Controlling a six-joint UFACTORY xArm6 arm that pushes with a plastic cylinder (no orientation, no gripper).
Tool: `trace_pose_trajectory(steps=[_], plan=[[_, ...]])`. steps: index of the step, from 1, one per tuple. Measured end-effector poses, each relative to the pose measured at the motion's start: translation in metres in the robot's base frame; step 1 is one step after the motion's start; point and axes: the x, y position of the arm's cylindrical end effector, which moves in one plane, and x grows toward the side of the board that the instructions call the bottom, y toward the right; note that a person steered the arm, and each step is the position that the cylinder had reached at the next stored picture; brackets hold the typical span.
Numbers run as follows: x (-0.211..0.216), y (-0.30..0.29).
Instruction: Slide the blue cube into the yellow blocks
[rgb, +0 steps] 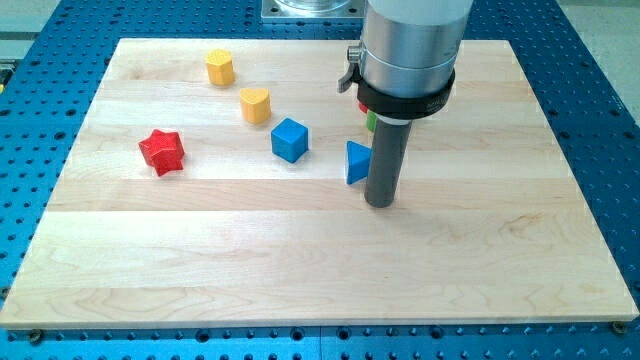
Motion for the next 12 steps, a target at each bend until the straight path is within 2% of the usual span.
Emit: trace_pose_trajectory(steps=[1, 3, 4, 5, 6, 7, 8, 9, 10, 11, 12], plan=[[-0.003, 0.003], [-0.044, -0.033], [-0.048, -0.038], [-0.061, -0.018], [-0.072, -0.093], [-0.047, -0.099], [0.002, -0.067], [-0.057, -0.128], [-0.111, -0.148], [-0.123, -0.158], [-0.156, -0.177]])
